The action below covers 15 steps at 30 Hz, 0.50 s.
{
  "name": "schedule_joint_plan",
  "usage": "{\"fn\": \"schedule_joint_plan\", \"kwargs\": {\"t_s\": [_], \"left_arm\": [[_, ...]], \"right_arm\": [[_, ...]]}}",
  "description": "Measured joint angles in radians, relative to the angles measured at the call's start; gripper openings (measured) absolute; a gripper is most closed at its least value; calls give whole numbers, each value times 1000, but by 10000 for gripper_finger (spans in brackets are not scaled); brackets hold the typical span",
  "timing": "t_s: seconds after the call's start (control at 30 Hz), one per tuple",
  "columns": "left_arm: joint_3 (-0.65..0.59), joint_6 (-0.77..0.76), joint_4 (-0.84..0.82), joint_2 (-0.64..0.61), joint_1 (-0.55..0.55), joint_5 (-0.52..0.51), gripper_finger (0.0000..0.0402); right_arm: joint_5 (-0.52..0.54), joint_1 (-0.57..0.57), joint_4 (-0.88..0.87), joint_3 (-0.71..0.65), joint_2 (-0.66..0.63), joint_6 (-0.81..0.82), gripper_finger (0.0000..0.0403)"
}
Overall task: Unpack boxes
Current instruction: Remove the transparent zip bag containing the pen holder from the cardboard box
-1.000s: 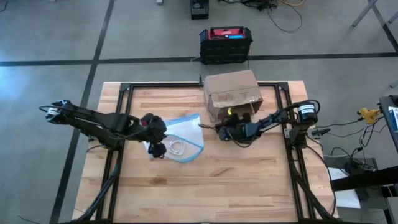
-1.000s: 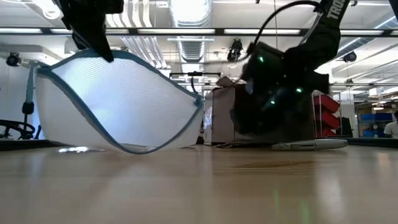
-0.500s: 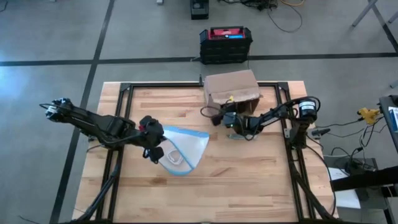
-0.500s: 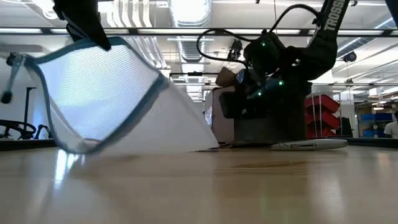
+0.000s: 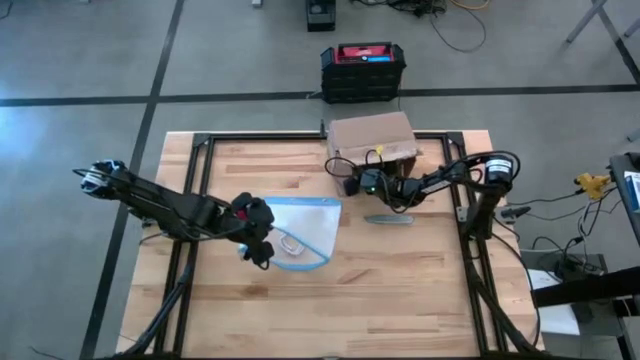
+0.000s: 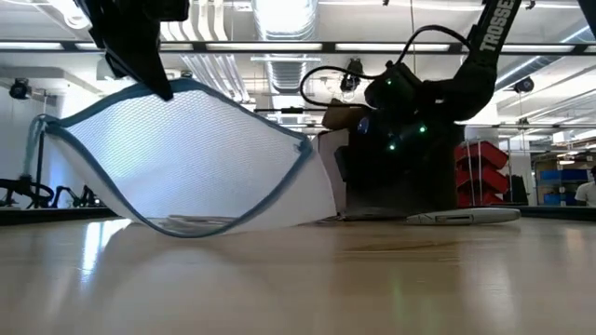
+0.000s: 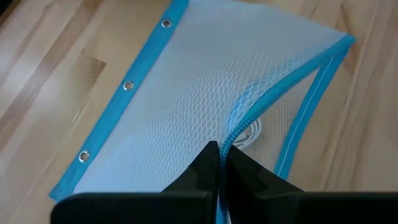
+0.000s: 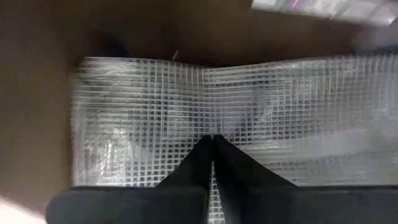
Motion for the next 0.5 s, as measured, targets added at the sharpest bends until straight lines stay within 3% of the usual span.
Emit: {"fn": "schedule_joint_plan", "kwargs": {"t_s": [0.33, 0.5], "left_arm": [[0, 5, 30, -6, 0, -6, 0], [0, 8, 31, -5, 0, -6, 0]], "right_arm": [[-124, 123, -163, -8, -53, 38, 0], [-356, 148, -147, -3, -148, -97, 0]]}}
